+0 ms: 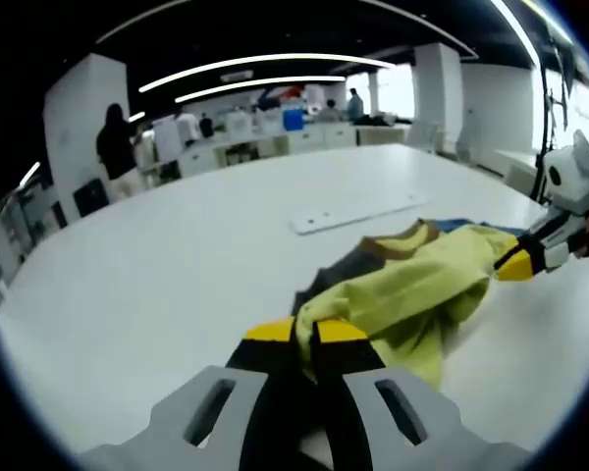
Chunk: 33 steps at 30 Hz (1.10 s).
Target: Fold the garment on the visible template until the final outline fits inside the template.
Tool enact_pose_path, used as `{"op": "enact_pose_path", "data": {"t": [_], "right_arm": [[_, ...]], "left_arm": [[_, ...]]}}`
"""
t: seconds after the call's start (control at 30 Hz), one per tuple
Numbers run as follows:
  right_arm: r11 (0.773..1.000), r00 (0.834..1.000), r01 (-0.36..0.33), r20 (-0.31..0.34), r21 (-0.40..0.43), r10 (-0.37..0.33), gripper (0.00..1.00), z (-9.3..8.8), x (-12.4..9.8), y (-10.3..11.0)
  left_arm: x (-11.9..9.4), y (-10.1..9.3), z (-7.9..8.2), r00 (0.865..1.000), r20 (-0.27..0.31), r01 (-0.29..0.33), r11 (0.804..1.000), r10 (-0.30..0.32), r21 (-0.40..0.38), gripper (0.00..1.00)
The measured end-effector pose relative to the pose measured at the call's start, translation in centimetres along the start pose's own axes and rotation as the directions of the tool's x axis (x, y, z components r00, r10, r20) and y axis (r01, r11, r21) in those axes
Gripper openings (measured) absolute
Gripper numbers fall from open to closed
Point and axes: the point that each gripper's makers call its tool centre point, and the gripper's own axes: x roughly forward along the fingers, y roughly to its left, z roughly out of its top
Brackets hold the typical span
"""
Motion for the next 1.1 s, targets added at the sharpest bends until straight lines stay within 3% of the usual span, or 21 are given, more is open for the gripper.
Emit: {"op": "enact_pose_path", "data": {"t": [0.2, 0.33, 0.43, 0.6, 0.7, 1.0, 1.1], "right_arm": [[0.996, 0.996, -0.087, -0.021, -0.019, 0.086, 0.06, -0.6, 0.2, 2.7], [0.994, 0.993, -0.111, -0.051, -0.005, 0.11, 0.07, -1.6, 1.6, 2.9], [0.995, 0.994, -0.089, -0.057, 0.038, 0.091, 0.1, -1.9, 2.5, 1.9], [0.999, 0.999, -0.025, 0.02, -0.042, 0.026, 0.17, 0.6, 2.3, 0.0], [0.996, 1.0, -0.015, 0.018, -0.083, 0.017, 0.19, 1.1, 2.4, -0.4], [0.993, 1.0, 0.016, -0.013, -0.114, -0.018, 0.19, 0.6, 3.1, -0.6], [0.993, 1.0, 0.014, -0.021, -0.12, -0.017, 0.23, 0.4, 2.9, 0.1]], "left_arm": [[0.1, 0.1, -0.2, 1.0, -0.001, -0.002, 1.0, 0.002, -0.012, 0.03], [0.1, 0.0, -0.2, 1.0, -0.001, -0.003, 1.0, 0.003, -0.011, 0.03], [-0.1, -0.1, 0.0, 1.0, 0.002, -0.001, 1.0, 0.001, -0.005, 0.03], [-0.3, 0.3, 0.2, 1.0, 0.012, -0.003, 1.0, 0.003, 0.002, 0.03], [-0.3, 0.5, -0.1, 1.0, 0.007, -0.007, 1.0, 0.007, -0.008, 0.03], [-0.1, 0.4, -0.1, 1.0, 0.006, -0.006, 1.0, 0.006, -0.002, 0.03], [-0.1, 0.5, -0.1, 1.0, 0.006, -0.006, 1.0, 0.006, -0.003, 0.03]]}}
